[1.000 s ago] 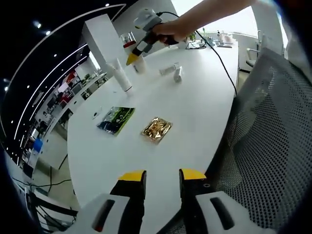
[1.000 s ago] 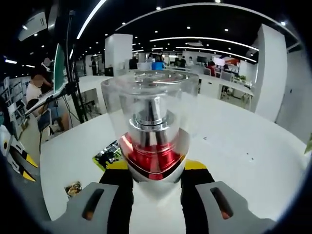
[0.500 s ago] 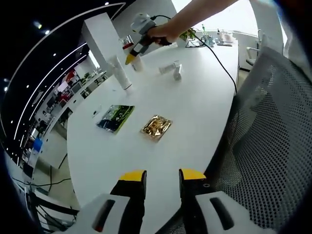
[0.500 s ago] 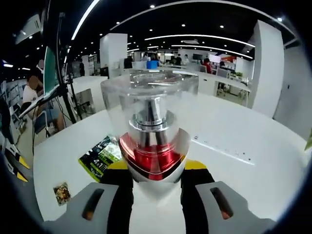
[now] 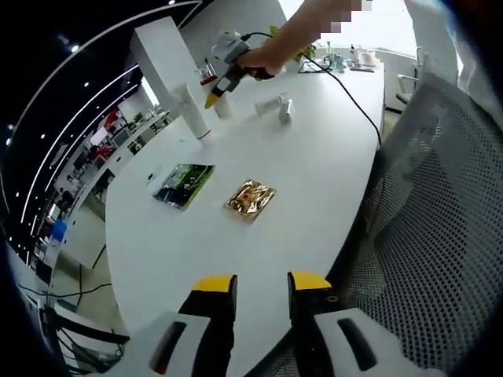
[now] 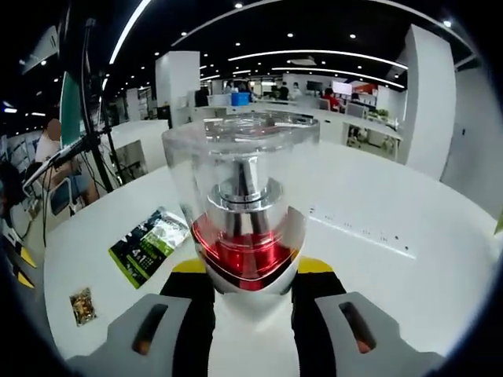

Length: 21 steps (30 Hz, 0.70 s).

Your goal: Arrange the skincare products in the storage area until every visible bottle or jar stands upright without overlapping.

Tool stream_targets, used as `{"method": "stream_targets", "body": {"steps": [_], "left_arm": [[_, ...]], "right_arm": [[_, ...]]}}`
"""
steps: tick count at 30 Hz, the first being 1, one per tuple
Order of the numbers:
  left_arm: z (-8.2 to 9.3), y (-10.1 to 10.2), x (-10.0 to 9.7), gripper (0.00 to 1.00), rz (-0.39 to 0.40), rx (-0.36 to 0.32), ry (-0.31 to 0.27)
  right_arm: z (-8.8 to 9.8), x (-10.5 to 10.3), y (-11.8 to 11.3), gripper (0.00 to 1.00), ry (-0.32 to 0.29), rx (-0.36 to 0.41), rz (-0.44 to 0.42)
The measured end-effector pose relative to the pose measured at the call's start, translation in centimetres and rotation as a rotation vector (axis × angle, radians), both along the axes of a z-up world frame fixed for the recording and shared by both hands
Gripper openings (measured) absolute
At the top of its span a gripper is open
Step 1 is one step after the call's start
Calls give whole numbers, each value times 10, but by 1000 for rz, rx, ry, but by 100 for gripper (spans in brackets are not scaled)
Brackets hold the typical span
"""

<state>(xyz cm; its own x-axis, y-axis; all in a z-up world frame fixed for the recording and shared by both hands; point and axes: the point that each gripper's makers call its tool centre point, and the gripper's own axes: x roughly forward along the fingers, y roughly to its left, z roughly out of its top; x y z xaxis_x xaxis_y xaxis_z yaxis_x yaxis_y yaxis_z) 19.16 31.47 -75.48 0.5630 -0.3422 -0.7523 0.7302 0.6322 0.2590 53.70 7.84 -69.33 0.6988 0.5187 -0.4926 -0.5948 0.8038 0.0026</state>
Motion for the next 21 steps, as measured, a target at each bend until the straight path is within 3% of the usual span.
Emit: {"method": "stream_targets", "body": {"steps": [21], "left_arm": [[-4, 2, -4, 25, 0, 12, 29]], "right_arm": [[-24, 19, -4, 35, 2, -5, 4]]}}
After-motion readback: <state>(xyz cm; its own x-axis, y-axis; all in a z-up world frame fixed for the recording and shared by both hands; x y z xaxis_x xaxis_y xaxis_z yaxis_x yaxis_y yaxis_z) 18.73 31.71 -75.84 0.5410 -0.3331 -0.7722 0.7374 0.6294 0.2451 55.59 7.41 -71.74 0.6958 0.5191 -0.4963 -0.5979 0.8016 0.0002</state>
